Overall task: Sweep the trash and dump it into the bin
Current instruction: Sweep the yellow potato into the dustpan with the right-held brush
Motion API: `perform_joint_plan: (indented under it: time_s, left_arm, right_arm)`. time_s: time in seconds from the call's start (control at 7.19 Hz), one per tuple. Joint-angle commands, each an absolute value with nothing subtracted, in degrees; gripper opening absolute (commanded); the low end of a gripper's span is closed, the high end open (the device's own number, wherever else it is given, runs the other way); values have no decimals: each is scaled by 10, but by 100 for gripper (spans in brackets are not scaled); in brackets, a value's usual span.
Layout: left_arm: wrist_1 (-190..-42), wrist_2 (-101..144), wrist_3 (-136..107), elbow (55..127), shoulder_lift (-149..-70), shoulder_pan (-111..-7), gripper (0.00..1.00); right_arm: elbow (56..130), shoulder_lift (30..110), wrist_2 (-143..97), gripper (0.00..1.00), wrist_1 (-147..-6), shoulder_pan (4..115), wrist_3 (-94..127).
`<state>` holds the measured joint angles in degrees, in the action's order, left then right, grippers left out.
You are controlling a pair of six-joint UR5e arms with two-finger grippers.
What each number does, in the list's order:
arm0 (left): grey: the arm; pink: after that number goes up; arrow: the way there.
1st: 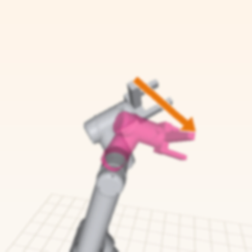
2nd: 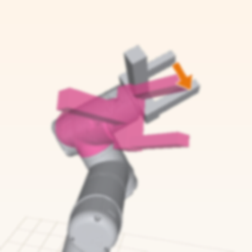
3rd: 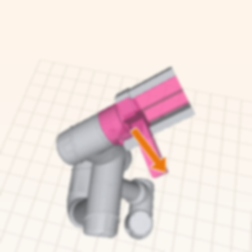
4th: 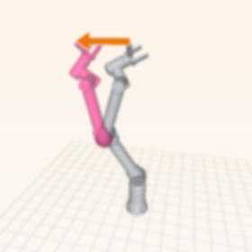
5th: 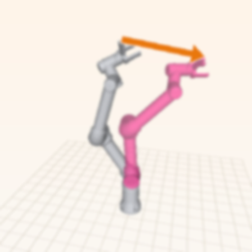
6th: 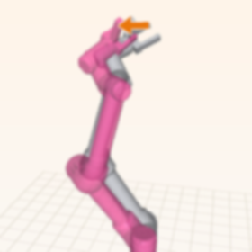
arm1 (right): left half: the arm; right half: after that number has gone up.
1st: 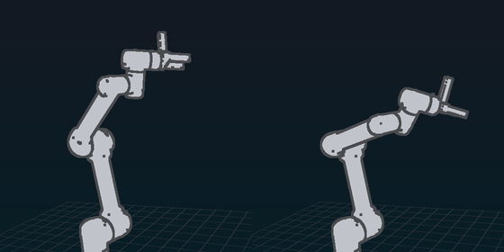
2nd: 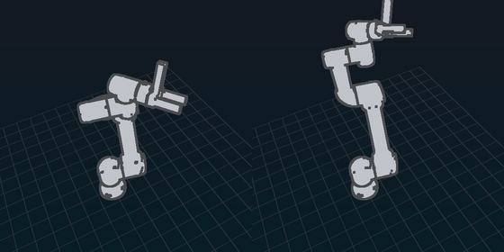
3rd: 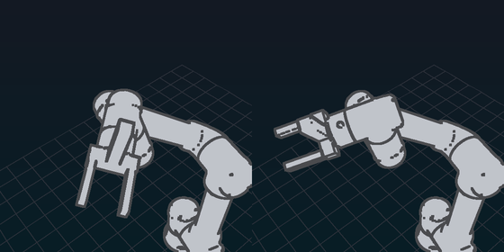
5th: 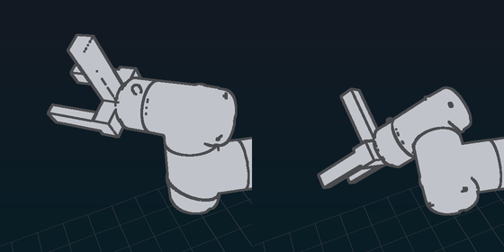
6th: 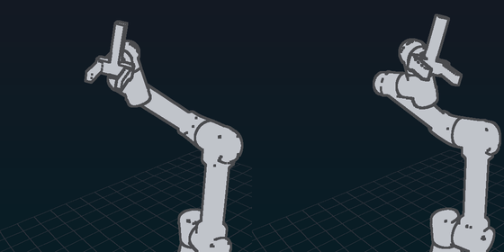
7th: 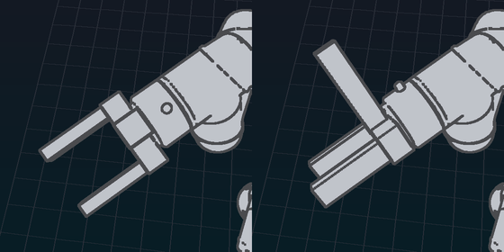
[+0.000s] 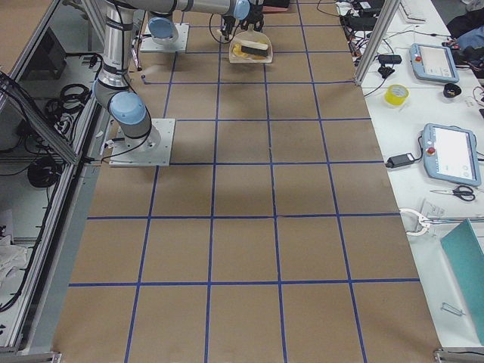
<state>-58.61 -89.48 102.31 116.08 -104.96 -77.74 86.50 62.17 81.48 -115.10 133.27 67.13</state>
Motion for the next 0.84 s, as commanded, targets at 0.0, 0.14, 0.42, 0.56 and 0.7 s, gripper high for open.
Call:
perform_joint_plan:
  time_s: [0.0,0.14,0.42,0.56,0.7]
  left_arm:
    - [-589,-858,1033,1161,-1050,-747,3]
    - [-591,-847,1036,1162,-1050,-743,3]
    - [-595,-824,1038,1160,-1050,-731,1]
    - [-599,-786,1040,1158,-1050,-702,0]
    - [-610,-743,1052,1159,-1055,-667,0]
  right_arm:
    - [837,634,823,0,-1081,1328,671]
    - [829,641,853,0,-1038,1318,663]
    - [838,670,878,0,-997,1262,577]
    - [838,688,878,0,-974,1213,513]
    - [839,704,878,0,-952,1161,445]
